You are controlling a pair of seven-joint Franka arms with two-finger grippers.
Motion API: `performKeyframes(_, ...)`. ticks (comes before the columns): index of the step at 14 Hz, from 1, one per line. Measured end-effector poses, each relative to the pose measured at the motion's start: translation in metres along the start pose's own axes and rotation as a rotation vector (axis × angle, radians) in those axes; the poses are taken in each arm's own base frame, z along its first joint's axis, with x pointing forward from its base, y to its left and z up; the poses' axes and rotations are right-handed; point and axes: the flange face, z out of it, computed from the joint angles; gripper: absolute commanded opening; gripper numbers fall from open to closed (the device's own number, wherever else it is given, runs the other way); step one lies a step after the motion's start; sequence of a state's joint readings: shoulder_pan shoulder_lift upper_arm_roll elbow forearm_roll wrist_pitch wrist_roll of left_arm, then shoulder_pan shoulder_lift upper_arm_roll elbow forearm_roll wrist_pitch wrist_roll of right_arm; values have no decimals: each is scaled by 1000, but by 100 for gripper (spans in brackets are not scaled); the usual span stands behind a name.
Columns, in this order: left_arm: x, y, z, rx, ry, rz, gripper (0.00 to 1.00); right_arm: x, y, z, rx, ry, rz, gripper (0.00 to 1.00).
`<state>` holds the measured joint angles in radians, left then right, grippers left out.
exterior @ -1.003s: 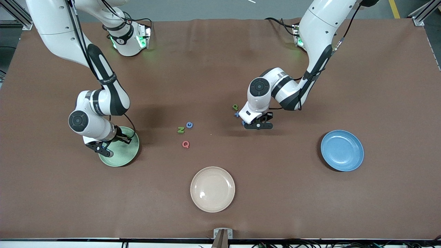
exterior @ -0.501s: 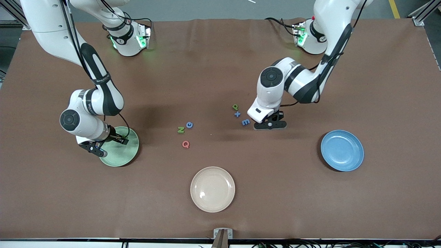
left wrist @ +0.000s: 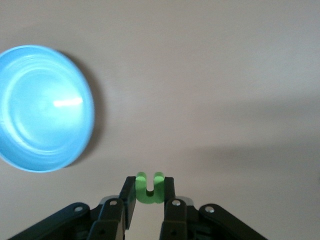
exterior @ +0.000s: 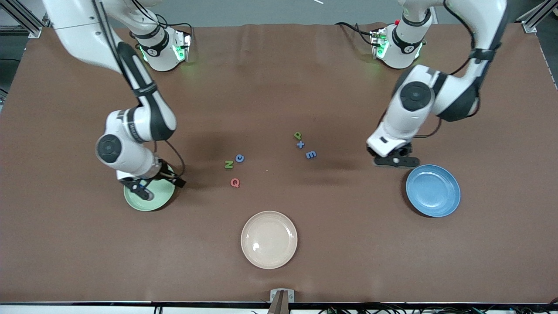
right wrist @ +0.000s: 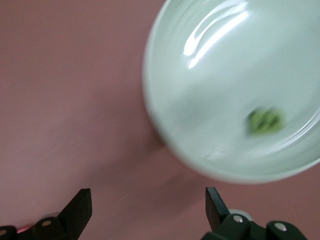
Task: Sort upper and lower case letters into plates
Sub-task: 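Carry the u to the blue plate while the right gripper grasps N, then release the u on the blue plate while the right gripper carries N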
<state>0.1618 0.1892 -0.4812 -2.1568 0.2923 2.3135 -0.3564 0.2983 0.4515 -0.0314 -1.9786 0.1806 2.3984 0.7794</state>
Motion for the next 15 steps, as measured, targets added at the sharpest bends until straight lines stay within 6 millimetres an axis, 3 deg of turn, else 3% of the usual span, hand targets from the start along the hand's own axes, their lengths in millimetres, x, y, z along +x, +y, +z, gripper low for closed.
performKeyframes(3,-11,-70,25,-1,-37,86,0,-50,-39,18,11,8,149,100)
performKeyframes(8,-31,-164,71,-45,-2,181,0,-71,-51,39,-4,7,429,100)
performKeyframes(11,-33,-196,100,-63,12,212,0,-100,-64,50,-18,7,544,98)
performKeyframes(13,-24,-206,114,-62,15,231,0,-122,-73,63,-36,23,570,93)
performKeyframes(15,-11,-213,124,-70,24,239,0,-127,-74,75,-40,36,570,85)
